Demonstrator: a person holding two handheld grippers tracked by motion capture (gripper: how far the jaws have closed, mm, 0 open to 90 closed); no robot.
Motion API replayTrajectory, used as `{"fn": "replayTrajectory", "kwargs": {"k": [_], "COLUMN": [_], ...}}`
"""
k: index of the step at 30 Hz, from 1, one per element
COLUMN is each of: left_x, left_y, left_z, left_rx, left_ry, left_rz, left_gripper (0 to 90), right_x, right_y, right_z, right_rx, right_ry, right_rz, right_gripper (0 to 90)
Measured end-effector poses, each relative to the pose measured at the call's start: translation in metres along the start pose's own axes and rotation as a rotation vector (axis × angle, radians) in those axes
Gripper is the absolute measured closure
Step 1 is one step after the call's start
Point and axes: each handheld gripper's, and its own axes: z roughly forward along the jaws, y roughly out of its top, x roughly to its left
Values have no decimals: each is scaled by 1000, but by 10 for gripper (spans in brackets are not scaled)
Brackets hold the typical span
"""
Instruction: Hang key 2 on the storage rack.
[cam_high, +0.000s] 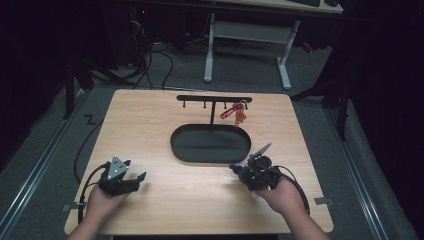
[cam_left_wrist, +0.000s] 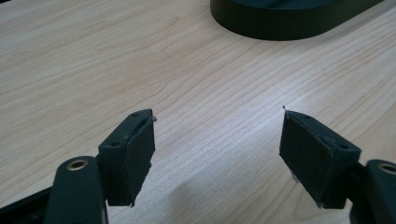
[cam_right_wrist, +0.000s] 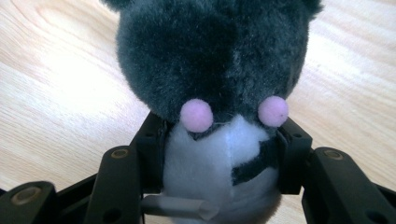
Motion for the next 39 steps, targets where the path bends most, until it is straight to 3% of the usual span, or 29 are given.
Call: {"fn": "replayTrajectory", "kwargs": {"k": [3,15,19,22,39], "left_x": [1,-2,-1,-1,0], "left_y": [-1,0,-3,-4,-5], "left_z": [2,-6,-6,-8,-6], "left_rx": [27,17,35,26,30], "left_ry": [1,7,4,8,-10], "left_rz": [-3,6,2,-1,11], "left_gripper": [258,253,253,253,242], "right_x": [-1,4,6,5,1], "right_y": [4,26,37,44,83], "right_z": [-8,-42,-53,-60,-81], "right_rx": [-14,-57,-73,-88,-111], "right_ry": [8,3,2,13,-24], "right_rz": [12,-8,-26,-9,-16], "right_gripper": [493,491,492,492,492]}}
